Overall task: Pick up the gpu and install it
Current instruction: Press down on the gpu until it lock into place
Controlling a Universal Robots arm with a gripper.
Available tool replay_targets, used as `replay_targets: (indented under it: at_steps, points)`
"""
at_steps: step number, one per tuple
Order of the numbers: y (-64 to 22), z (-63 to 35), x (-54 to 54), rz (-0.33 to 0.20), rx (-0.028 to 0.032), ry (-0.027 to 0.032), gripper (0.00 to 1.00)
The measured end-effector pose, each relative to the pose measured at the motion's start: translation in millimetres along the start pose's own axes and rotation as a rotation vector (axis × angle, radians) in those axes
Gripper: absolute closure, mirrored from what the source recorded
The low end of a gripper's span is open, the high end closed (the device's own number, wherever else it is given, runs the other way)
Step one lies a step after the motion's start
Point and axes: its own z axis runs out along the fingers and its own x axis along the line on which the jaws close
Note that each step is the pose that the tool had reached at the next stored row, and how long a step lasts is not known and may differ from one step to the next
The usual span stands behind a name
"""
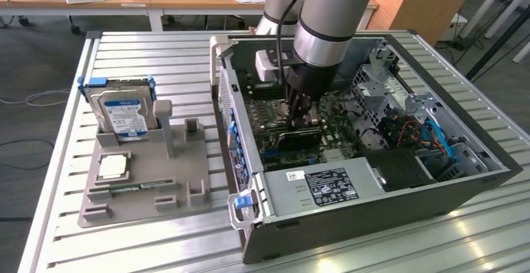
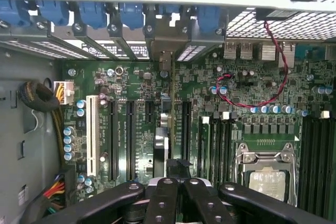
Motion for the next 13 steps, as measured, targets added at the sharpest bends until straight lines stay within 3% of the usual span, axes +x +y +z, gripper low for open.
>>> replay_targets:
  at_steps: [13]
  points:
    - [0.0,3.9,0.2,0.000,-0.0003,0.0004,0.89]
